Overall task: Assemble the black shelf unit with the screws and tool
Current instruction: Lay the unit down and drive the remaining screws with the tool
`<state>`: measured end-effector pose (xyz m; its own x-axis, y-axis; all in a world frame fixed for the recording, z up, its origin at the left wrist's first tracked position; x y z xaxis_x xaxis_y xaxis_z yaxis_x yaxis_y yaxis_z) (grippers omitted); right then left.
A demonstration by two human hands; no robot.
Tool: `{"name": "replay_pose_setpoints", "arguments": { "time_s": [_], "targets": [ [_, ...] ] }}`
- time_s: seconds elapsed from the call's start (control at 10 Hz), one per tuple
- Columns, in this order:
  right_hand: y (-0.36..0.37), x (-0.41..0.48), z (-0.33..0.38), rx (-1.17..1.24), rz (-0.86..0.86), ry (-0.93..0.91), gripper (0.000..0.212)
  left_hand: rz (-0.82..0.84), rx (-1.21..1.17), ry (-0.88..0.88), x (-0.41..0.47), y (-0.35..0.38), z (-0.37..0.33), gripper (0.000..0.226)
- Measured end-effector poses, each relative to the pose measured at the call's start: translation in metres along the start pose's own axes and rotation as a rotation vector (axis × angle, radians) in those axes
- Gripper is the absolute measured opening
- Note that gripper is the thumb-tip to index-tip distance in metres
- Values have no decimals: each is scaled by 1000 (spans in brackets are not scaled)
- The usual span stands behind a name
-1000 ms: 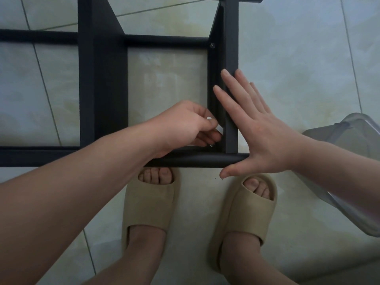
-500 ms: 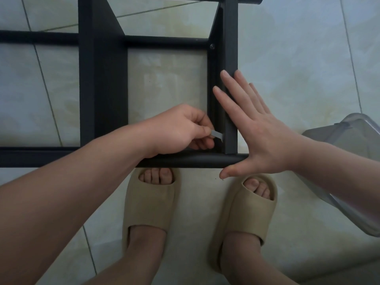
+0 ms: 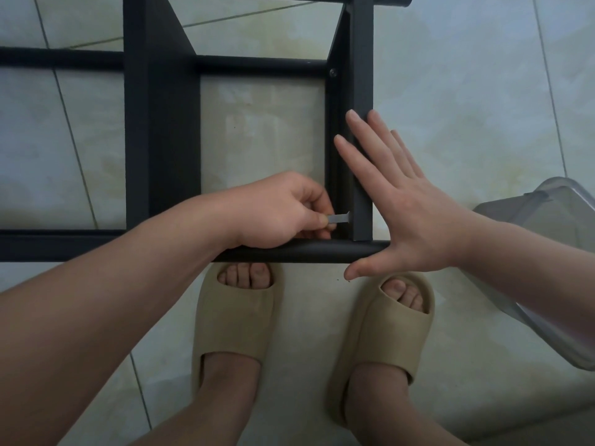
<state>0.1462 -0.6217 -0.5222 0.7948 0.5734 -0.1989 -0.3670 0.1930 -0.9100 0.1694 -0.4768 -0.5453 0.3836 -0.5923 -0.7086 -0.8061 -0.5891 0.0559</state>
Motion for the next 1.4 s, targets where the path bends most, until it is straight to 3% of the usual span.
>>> {"name": "replay_pose_setpoints", "arguments": {
  "time_s": [0.4, 0.6, 0.7, 0.8, 0.9, 1.1, 1.3, 1.4],
  "targets": [
    [0, 0, 0, -12, 12, -5, 133, 49, 165, -34, 1, 5, -1, 18],
    [-4, -1, 2, -81, 116, 4, 142, -109, 523, -66, -8, -15, 0, 9],
    [-17, -4, 2, -44, 208, 32, 131, -201, 588, -117, -22, -35, -5, 19],
    [-40, 2, -2, 30, 238, 119, 101, -343, 602, -66, -36, -58, -30, 15],
    [-74, 22, -18, -1, 162, 237, 73, -541, 612, 96, -46, -89, -72, 16],
    [-122, 86, -52, -39, 76, 431, 86, -770, 682, 200, -28, -151, -139, 12],
    [-104, 128, -87, -68, 201, 517, 92, -721, 681, 49, 23, -189, -131, 8],
    [-101, 133, -93, -109, 148, 499, 90, -697, 684, 3, 34, -200, -121, 6]
  ]
}}
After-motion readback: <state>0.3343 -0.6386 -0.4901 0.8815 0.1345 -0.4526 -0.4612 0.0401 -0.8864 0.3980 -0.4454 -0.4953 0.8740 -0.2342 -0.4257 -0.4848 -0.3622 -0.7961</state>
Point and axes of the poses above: each hand's wrist, its own x-axis towards the middle knuckle, its own y-axis out of the palm, z = x × y, the point moved 6 cm from there along x, towards the middle knuckle, and after that the axes turned 9 degrees about -x, right-handed, at the moved point
